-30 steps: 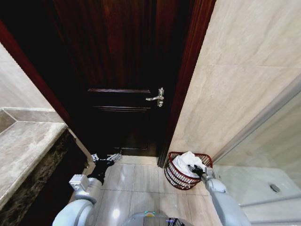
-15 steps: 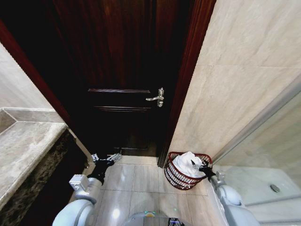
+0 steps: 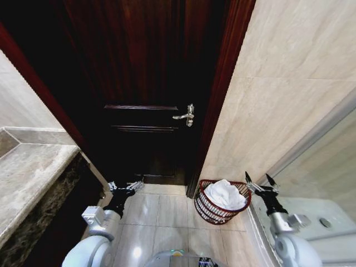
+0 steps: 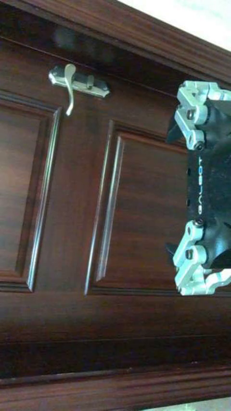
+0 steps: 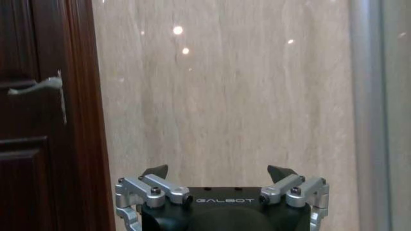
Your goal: Discard the used towel into the hamper.
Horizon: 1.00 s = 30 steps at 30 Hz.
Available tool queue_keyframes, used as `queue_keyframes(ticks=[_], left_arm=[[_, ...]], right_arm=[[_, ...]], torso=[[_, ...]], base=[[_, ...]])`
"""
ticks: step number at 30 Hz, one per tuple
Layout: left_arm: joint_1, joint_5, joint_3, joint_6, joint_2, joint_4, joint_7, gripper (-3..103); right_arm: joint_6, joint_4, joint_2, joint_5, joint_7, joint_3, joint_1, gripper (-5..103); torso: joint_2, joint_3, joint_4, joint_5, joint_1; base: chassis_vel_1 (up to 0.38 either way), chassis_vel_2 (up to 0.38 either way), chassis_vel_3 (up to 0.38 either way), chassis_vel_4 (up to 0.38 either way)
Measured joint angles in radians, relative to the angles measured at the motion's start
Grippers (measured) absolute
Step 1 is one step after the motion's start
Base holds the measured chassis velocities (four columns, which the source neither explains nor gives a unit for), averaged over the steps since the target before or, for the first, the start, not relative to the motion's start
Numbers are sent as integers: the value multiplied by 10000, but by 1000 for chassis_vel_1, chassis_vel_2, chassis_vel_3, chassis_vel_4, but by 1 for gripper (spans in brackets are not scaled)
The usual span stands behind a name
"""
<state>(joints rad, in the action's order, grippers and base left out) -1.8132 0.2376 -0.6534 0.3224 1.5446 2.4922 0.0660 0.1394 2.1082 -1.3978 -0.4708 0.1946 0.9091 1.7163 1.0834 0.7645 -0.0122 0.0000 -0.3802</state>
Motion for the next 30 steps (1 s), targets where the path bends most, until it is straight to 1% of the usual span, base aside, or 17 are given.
queue_keyframes(ticks=[3, 8, 12, 19, 30], left_arm=[[1, 0, 0, 0, 0, 0, 0, 100], [0, 0, 0, 0, 0, 0, 0, 100], [0, 0, 0, 0, 0, 0, 0, 100], [1, 0, 0, 0, 0, 0, 0, 100], [0, 0, 0, 0, 1, 0, 0, 100]], right_arm=[[496, 517, -366, 179, -105, -130, 604, 100], [787, 1025, -687, 548, -210, -423, 980, 100], [994, 1010, -783, 772, -215, -699, 1097, 100], [1108, 1007, -905, 880, -152, -1026, 1261, 100], [940, 1186, -959, 988, -118, -1094, 1283, 100]], torso=[[1, 1, 1, -1, -1], [3, 1, -1, -2, -1], [3, 3, -1, 0, -2], [5, 3, -1, 1, -3], [6, 4, -1, 0, -3]], base=[[0, 0, 0, 0], [0, 0, 0, 0], [0, 0, 0, 0], [0, 0, 0, 0], [0, 0, 0, 0]])
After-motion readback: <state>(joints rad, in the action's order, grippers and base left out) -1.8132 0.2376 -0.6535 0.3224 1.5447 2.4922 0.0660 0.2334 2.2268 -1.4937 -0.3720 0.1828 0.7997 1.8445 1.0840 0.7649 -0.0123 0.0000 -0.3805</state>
